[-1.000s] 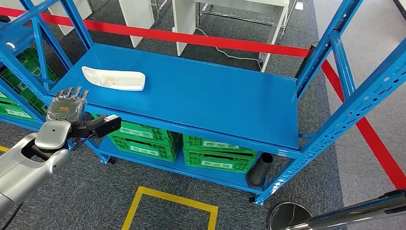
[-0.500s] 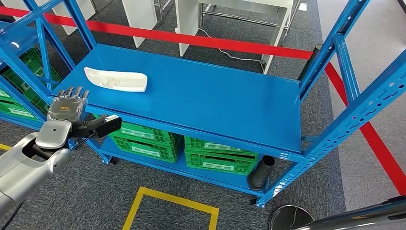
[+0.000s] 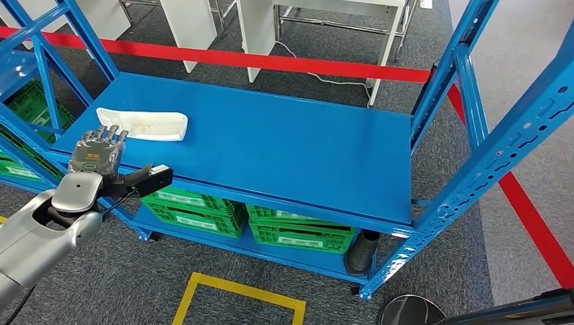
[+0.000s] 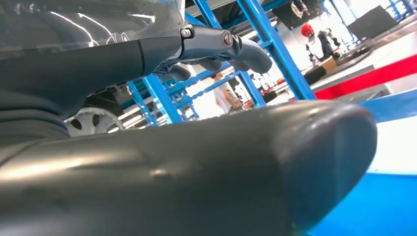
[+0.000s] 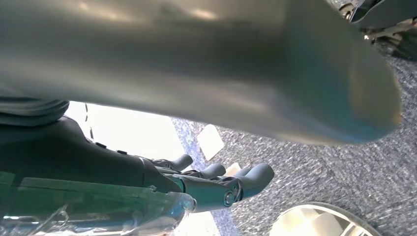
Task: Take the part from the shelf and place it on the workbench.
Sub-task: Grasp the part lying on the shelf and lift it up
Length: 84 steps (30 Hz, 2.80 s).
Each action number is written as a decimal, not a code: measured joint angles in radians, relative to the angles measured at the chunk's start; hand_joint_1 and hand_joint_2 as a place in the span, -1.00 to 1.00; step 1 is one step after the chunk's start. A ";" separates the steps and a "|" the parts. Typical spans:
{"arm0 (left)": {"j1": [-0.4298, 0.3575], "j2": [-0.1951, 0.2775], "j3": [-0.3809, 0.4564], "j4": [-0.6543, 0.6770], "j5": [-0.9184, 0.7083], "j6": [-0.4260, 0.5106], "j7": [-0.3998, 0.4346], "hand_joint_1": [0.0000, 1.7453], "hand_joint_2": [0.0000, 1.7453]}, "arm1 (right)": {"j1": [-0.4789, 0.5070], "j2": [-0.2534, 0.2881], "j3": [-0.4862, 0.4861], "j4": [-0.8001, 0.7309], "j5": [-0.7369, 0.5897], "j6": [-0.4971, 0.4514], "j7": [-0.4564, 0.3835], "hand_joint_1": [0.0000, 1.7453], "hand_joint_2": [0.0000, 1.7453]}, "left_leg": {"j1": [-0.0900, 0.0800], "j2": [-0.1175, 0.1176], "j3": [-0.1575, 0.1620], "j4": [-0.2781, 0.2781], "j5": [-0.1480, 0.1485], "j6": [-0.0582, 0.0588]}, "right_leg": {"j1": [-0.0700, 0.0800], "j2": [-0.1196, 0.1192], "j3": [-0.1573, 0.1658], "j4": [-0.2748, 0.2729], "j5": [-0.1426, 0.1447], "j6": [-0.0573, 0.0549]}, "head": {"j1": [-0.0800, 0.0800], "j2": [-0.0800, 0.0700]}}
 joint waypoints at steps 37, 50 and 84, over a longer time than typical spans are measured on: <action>0.014 0.009 0.000 -0.001 0.000 -0.008 0.004 -1.00 -1.00 | -0.002 0.000 0.000 0.003 0.003 0.003 -0.001 -1.00 -1.00 | -0.008 -0.001 0.095 -0.217 0.076 0.027 | 0.001 -0.003 0.011 -0.018 0.001 0.040 | -0.004 0.000; 0.021 0.010 0.001 -0.004 -0.001 -0.008 0.005 -1.00 -1.00 | -0.001 0.000 0.000 0.004 0.006 0.003 -0.002 -1.00 -1.00 | -0.021 -0.003 0.118 -0.218 0.054 0.046 | 0.012 -0.004 -0.031 0.001 0.036 0.023 | 0.002 0.000; 0.021 0.024 0.001 -0.018 -0.010 -0.009 -0.002 -1.00 -1.00 | -0.002 0.012 0.000 0.005 0.020 0.014 -0.004 -1.00 -1.00 | -0.014 0.001 0.160 -0.287 0.078 0.055 | 0.012 -0.002 -0.018 -0.008 0.017 0.031 | 0.000 0.000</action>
